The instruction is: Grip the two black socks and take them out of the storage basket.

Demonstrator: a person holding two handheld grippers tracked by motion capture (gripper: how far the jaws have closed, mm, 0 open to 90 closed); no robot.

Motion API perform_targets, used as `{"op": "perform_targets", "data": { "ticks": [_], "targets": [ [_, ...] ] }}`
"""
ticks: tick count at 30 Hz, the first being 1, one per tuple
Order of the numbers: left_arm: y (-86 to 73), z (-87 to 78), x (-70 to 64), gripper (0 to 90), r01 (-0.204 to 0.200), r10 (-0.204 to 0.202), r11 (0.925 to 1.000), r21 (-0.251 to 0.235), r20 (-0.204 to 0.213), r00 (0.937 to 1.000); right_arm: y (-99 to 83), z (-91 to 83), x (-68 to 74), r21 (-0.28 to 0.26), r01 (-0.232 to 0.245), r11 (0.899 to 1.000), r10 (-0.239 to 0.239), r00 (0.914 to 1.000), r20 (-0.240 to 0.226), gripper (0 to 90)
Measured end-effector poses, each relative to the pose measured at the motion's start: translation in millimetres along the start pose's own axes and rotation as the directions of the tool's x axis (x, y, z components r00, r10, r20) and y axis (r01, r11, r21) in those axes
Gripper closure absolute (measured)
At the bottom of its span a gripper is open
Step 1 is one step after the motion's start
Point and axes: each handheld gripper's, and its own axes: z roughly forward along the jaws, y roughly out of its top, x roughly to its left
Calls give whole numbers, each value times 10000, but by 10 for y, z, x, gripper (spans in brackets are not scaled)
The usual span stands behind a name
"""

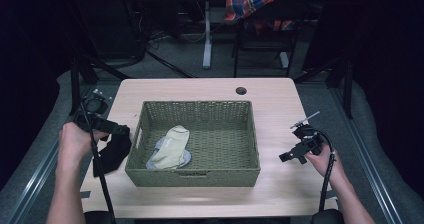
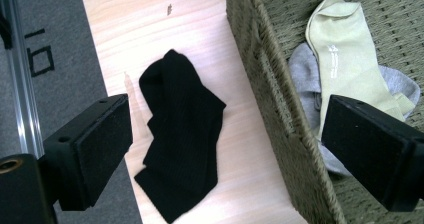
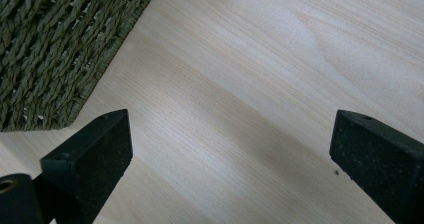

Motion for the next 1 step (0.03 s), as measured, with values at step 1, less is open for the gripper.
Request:
{"op": "perform_targets", "data": {
  "ticks": [1],
  "targets": [
    [-19,-3,7,62,46,-46,10000,-26,3,10000,0,1,-1,9,-2,10000,2,10000,-3,33]
  ]
}}
